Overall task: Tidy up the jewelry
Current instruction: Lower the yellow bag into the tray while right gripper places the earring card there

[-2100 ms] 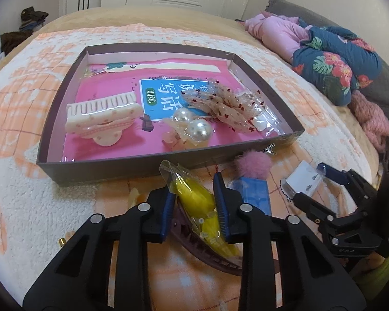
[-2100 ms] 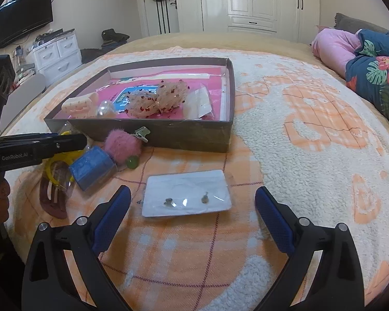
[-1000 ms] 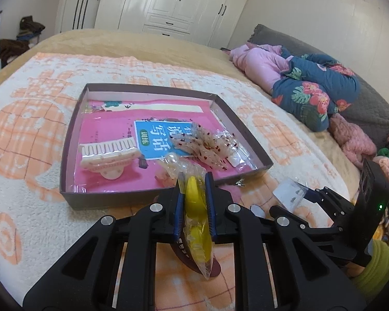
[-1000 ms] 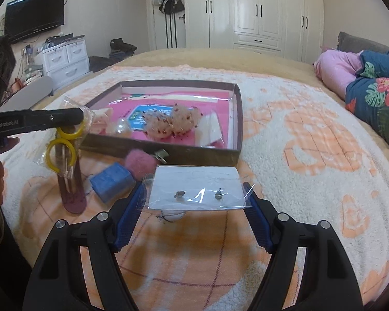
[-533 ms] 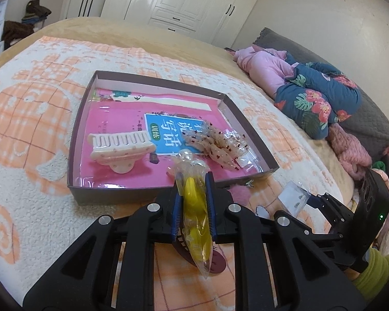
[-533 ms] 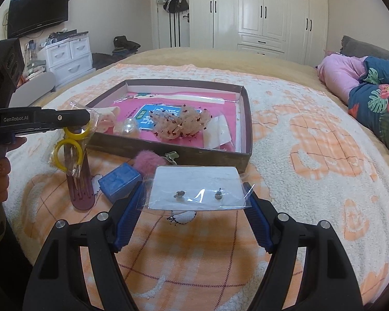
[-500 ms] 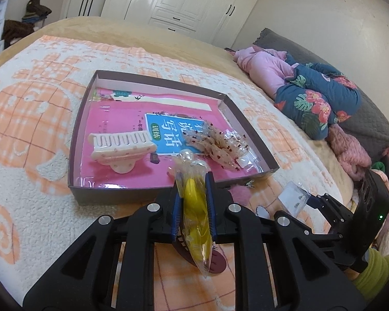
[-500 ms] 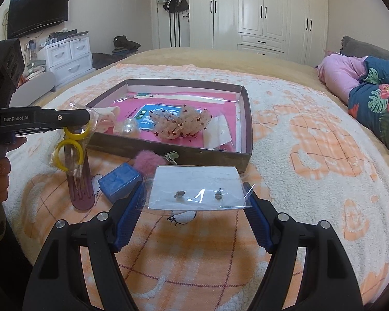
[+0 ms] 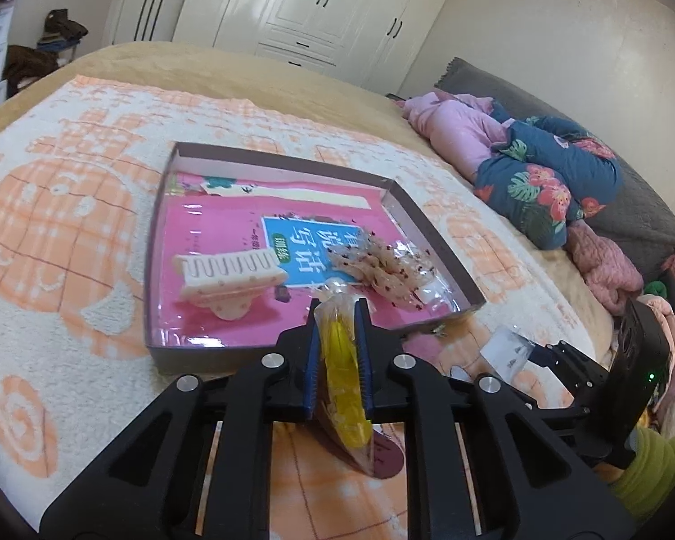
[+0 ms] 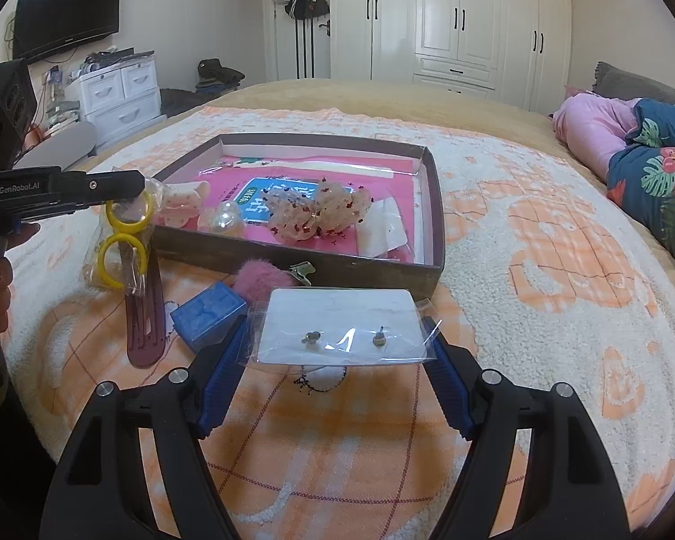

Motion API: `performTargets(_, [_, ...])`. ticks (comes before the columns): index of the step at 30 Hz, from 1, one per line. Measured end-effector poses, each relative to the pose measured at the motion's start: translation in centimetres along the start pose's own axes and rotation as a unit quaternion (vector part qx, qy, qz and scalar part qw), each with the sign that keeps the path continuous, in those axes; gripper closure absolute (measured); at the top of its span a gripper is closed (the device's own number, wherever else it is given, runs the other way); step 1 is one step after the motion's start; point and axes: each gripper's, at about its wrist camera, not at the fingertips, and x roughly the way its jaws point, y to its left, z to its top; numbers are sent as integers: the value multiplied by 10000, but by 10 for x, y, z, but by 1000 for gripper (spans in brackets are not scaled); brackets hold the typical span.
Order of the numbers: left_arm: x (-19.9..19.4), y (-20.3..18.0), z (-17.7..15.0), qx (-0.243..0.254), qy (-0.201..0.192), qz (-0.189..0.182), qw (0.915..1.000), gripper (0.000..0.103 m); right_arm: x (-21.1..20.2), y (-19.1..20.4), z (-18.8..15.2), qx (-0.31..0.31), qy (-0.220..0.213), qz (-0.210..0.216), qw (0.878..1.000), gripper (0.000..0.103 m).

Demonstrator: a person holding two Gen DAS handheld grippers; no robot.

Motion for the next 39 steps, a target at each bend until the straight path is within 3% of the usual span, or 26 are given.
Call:
performTargets(21, [-21,23,29,-222,-602,177,9978,98,13,4,52,-181,-372,-22,9991,31])
performTargets(39, [2,21,64,-238,-640,76,9976,98,41,-1,94,-162,-518,-168,9984,31])
